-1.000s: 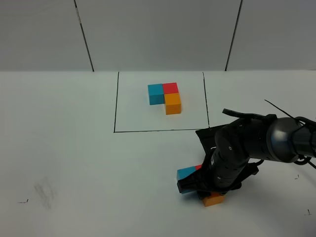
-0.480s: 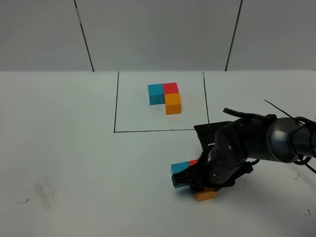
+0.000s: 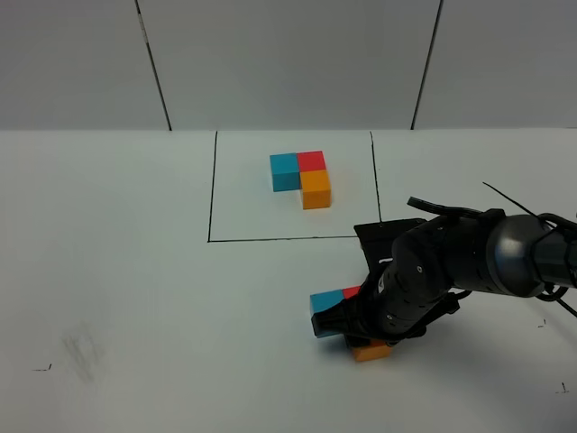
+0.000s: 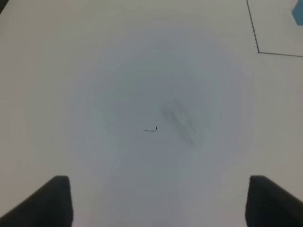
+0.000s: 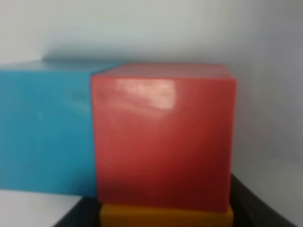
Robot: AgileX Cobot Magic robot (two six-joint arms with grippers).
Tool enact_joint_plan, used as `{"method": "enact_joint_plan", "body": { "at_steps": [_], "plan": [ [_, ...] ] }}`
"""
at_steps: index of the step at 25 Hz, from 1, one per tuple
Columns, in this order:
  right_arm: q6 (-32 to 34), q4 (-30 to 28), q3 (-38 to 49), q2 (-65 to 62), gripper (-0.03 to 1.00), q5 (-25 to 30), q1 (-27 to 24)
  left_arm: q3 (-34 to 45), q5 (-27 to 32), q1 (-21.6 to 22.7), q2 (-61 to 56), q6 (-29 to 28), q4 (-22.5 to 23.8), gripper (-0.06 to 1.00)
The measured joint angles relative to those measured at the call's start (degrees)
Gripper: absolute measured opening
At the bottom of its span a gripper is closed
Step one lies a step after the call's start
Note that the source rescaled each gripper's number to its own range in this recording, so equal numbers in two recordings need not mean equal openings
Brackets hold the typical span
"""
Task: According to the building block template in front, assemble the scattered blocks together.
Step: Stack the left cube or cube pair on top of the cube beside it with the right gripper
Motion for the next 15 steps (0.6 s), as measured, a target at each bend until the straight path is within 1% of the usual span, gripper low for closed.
{"method": "enact_joint_plan", "body": {
  "at_steps": [5, 15],
  "plan": [
    [1.48, 0.0, -0.2, 0.82, 0.0, -0.22, 0.0, 0.0, 0.0, 0.0, 0.0, 0.0, 0.0, 0.65],
    [1.72, -0.35, -6.8, 3.29, 0.0, 5.19, 0.0, 0.0, 0.0, 0.0, 0.0, 0.0, 0.0, 0.65]
  ]
}}
